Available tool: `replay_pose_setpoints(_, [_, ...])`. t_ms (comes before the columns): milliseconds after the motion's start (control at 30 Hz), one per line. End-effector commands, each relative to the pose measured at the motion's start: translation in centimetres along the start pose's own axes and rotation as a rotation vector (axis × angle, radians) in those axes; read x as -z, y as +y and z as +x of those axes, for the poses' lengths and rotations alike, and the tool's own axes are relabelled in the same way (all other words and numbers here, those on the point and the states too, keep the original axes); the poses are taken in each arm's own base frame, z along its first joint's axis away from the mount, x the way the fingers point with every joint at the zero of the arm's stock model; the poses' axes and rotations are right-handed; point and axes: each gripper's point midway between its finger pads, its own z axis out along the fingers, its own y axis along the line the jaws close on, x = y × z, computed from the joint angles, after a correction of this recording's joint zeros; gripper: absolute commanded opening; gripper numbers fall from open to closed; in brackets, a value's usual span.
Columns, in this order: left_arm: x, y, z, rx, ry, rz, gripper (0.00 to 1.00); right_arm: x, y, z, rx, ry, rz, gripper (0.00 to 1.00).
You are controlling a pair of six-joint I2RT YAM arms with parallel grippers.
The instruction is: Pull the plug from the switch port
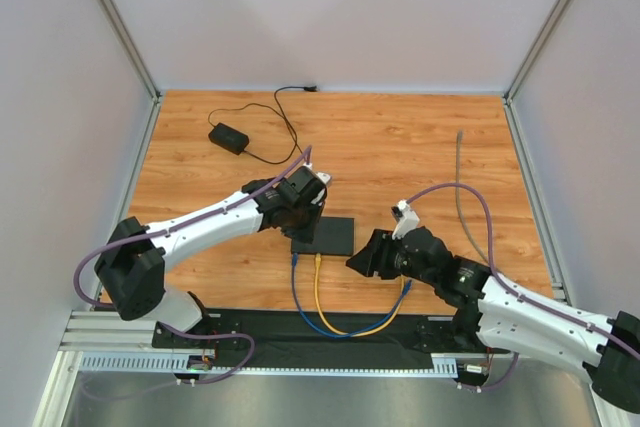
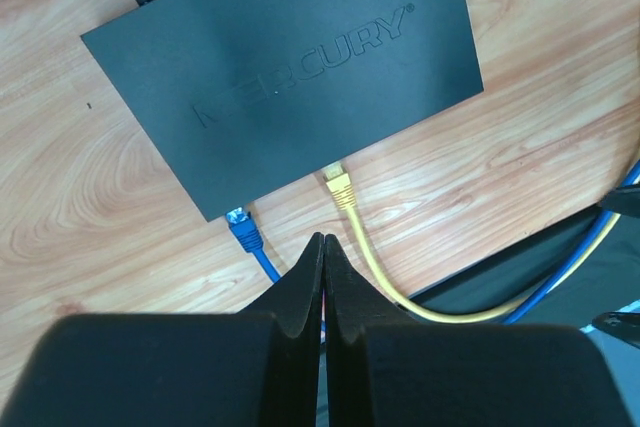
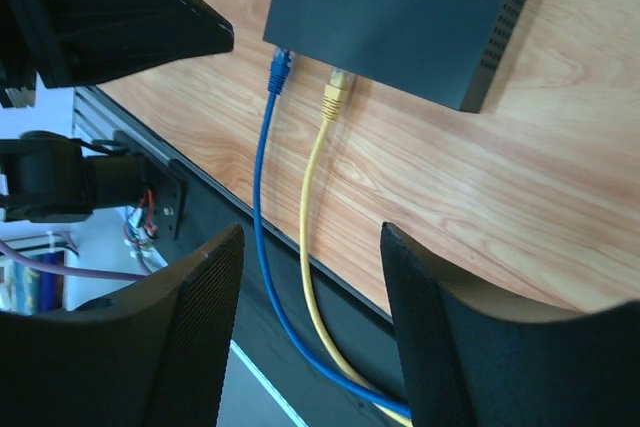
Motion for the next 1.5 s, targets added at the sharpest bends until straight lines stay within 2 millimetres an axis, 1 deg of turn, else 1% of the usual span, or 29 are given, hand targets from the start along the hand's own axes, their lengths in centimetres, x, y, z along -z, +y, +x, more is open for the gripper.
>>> replay_pose_setpoints(0, [0.1, -0.5, -0.4, -0.027, 0.003, 0.024, 0.0, -0.5, 4.3, -3.1, -0.108, -0.139, -0.181, 0.6])
replay_pose_setpoints(33, [-0.2, -0.6, -0.4, -0.032, 0.008, 0.023, 0.0, -1.1, 4.2, -2.2, -0.11, -0.087, -0.17, 0.6])
replay_pose_setpoints(67, [-0.4, -0.6, -0.5, -0.032, 0.007, 0.024, 0.0, -1.4, 4.3, -2.1, -0.116, -0.073, -0.164, 0.6])
replay_pose_setpoints(133, [-0.9, -0.6, -0.7, -0.038, 0.006, 0.023, 0.0, -2.4, 3.7, -1.1, -0.156, -0.041, -0.142, 0.6])
replay_pose_setpoints(200, [-1.5, -0.5, -0.9, -0.049, 0.002, 0.017, 0.0, -3.0, 3.8, -0.9, -0.189, -0.06, -0.169, 0.57])
replay_pose_setpoints(233, [-2.2, -0.2, -1.0, -0.051, 0.008, 0.007, 0.0, -3.5, 3.6, -0.3, -0.195, -0.048, -0.16, 0.56])
replay_pose_setpoints(267, [-2.4, -0.1, -1.1, -0.056, 0.01, 0.0, 0.0, -3.8, 3.9, -0.3, -0.2, -0.051, -0.17, 0.56])
replay_pose_setpoints(300, [-3.0, 0.4, -1.2, -0.055, 0.016, -0.023, 0.0, -4.4, 3.9, -0.2, -0.196, -0.067, -0.149, 0.54])
replay_pose_setpoints(333, [-3.2, 0.5, -1.3, -0.052, 0.017, -0.025, 0.0, -4.6, 3.9, 0.0, -0.192, -0.065, -0.14, 0.54])
replay_pose_setpoints(367, [-3.4, 0.7, -1.3, -0.051, 0.017, -0.029, 0.0, -4.8, 4.1, 0.1, -0.192, -0.07, -0.141, 0.52])
replay_pose_setpoints(400, [-3.5, 0.8, -1.5, -0.05, 0.013, -0.026, 0.0, -5.1, 3.8, -0.1, -0.219, -0.1, -0.12, 0.47])
replay_pose_setpoints(433, [-4.0, 0.9, -1.4, -0.05, 0.025, -0.026, 0.0, -5.4, 3.7, 0.6, -0.222, -0.093, -0.109, 0.45])
replay_pose_setpoints(500, [-4.3, 1.3, -1.4, -0.036, 0.036, -0.031, 0.0, -5.8, 3.6, 0.4, -0.25, -0.123, -0.097, 0.42])
replay_pose_setpoints(533, [-4.7, 1.5, -1.2, -0.031, 0.048, -0.035, 0.0, -6.1, 3.4, 0.6, -0.251, -0.122, -0.085, 0.41])
replay_pose_setpoints(567, [-5.0, 1.7, -1.0, -0.018, 0.057, -0.032, 0.0, -6.3, 3.6, 0.4, -0.255, -0.135, -0.098, 0.4])
replay_pose_setpoints(633, [-5.4, 1.8, -1.0, -0.006, 0.056, -0.025, 0.0, -6.7, 3.3, 0.4, -0.264, -0.147, -0.082, 0.39])
replay_pose_setpoints(667, [-5.7, 1.8, -0.6, 0.0, 0.067, -0.023, 0.0, -6.8, 3.4, 0.2, -0.27, -0.157, -0.087, 0.39])
replay_pose_setpoints(733, [-6.0, 1.8, -0.4, 0.012, 0.072, -0.017, 0.0, -7.3, 3.0, 0.5, -0.277, -0.156, -0.073, 0.38])
replay_pose_setpoints(800, [-6.4, 1.6, 0.0, 0.022, 0.081, -0.004, 0.0, -7.7, 3.1, 0.4, -0.28, -0.158, -0.074, 0.38])
replay_pose_setpoints(833, [-6.6, 1.7, 0.3, 0.03, 0.088, -0.003, 0.0, -8.1, 2.8, 0.7, -0.28, -0.151, -0.062, 0.38])
replay_pose_setpoints(900, [-6.9, 1.5, 0.5, 0.036, 0.098, 0.008, 0.0, -8.4, 2.8, 0.6, -0.294, -0.161, -0.064, 0.37])
replay_pose_setpoints(1000, [-7.0, 1.5, 0.9, 0.044, 0.108, 0.011, 0.0, -9.0, 2.2, 0.6, -0.309, -0.172, -0.042, 0.35])
replay_pose_setpoints(1100, [-7.0, 1.7, 1.3, 0.048, 0.114, 0.009, 0.0, -9.3, 2.3, 0.5, -0.322, -0.179, -0.041, 0.35])
replay_pose_setpoints(1133, [-7.2, 1.9, 1.7, 0.05, 0.123, 0.003, 0.0, -9.6, 2.0, 0.7, -0.323, -0.177, -0.031, 0.35])
replay_pose_setpoints(1300, [-7.4, 2.3, 2.2, 0.055, 0.132, -0.002, 0.0, -10.2, 1.7, 0.9, -0.367, -0.188, -0.038, 0.35])
replay_pose_setpoints(1333, [-7.5, 2.4, 2.5, 0.057, 0.138, -0.003, 0.0, -10.4, 1.1, 1.2, -0.372, -0.184, -0.031, 0.36])
replay_pose_setpoints(1367, [-7.5, 2.5, 2.6, 0.06, 0.141, -0.004, 0.0, -10.5, 1.4, 1.1, -0.381, -0.193, -0.045, 0.38])
replay_pose_setpoints(1433, [-7.5, 2.6, 2.8, 0.06, 0.144, -0.002, 0.0, -10.9, 0.9, 1.4, -0.397, -0.188, -0.035, 0.39])
replay_pose_setpoints(1467, [-7.5, 2.6, 2.8, 0.06, 0.143, -0.005, 0.0, -11.1, 1.4, 1.3, -0.402, -0.19, -0.053, 0.39])
